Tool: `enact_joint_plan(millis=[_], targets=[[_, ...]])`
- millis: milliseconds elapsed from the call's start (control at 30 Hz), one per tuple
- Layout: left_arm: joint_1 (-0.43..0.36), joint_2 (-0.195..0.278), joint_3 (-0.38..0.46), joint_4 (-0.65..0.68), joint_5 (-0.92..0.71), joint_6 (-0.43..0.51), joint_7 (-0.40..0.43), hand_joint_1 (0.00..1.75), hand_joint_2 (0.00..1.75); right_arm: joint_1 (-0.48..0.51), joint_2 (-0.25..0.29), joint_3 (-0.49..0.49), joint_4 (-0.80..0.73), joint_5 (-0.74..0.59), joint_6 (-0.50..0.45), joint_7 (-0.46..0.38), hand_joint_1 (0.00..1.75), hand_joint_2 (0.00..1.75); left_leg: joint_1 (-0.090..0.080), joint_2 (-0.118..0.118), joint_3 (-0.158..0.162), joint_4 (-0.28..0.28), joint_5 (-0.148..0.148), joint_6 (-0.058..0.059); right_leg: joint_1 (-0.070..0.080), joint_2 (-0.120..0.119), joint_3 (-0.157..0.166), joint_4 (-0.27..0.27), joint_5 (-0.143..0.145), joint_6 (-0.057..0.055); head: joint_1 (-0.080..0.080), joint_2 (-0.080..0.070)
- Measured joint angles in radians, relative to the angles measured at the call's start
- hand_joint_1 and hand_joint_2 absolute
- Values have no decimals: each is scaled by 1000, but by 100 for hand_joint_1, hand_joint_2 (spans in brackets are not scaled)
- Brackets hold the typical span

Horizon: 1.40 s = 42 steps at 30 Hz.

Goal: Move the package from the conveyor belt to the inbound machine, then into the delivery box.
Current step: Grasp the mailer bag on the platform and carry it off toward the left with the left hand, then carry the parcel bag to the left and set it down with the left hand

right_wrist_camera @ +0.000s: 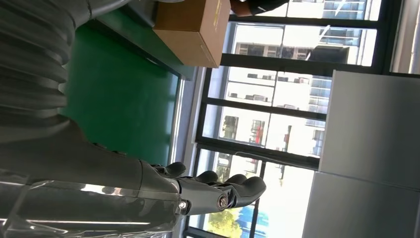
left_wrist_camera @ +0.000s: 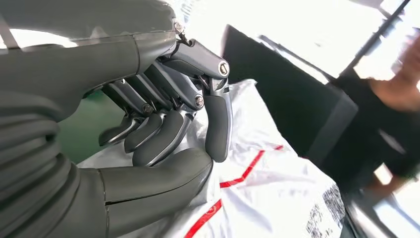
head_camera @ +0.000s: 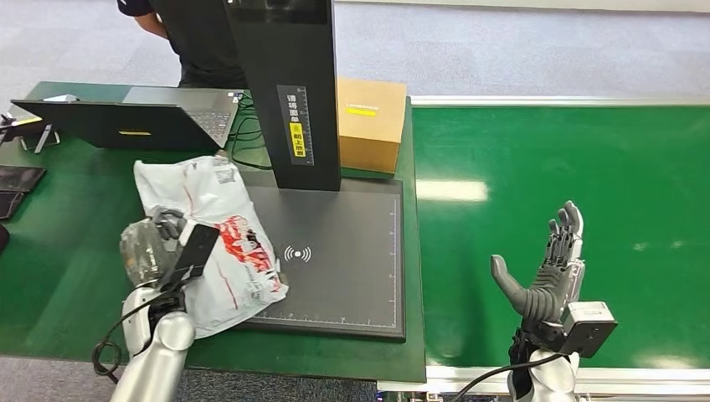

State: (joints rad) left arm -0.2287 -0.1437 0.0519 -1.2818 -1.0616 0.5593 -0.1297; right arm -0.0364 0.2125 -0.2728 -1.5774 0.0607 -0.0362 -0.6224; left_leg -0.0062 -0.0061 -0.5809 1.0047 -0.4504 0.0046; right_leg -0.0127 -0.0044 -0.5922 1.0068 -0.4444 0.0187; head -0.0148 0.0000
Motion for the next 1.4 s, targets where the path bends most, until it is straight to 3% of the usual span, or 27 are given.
enact_joint_plan(millis=[200,567,800,967,1000,1100,1133,1400], targets=[[19,6,147,-36,38,53,-22,175,175,5,0,0,0,-6,-14,-8,0,175,0,0,0,0,0,0,0,0,0,0,0,0,0,0],[-6,24,289,-13,65,122,-44,175,175,4,0,0,0,-6,-14,-10,0,175,0,0,0,0,0,0,0,0,-1,0,0,0,0,0],[-102,36,447,45,12,135,-269,175,175,0,0,2,2,-8,-15,-10,0,175,0,0,-1,0,0,0,0,0,-1,0,0,0,0,0],[-181,35,576,94,-51,135,-383,175,175,-11,0,10,9,-13,-15,-10,0,175,0,0,-1,0,0,0,0,0,-1,0,0,0,0,0],[-196,34,602,102,-58,135,-406,147,175,-13,0,13,10,-14,-15,-10,0,175,0,0,-1,0,0,0,0,0,-1,0,0,0,0,0],[-238,30,679,119,-70,135,-471,17,175,-18,0,19,14,-16,-16,-10,0,175,0,0,-1,0,0,0,0,0,-1,0,0,0,0,0],[-250,28,701,124,-74,135,-487,0,175,-20,0,20,16,-16,-16,-10,0,175,0,0,-1,0,0,0,0,0,-1,0,0,0,0,0],[-306,8,824,138,-70,138,-567,0,175,-30,0,28,29,-19,-19,-10,0,175,0,0,-1,0,0,0,0,0,-1,0,0,0,0,0]])
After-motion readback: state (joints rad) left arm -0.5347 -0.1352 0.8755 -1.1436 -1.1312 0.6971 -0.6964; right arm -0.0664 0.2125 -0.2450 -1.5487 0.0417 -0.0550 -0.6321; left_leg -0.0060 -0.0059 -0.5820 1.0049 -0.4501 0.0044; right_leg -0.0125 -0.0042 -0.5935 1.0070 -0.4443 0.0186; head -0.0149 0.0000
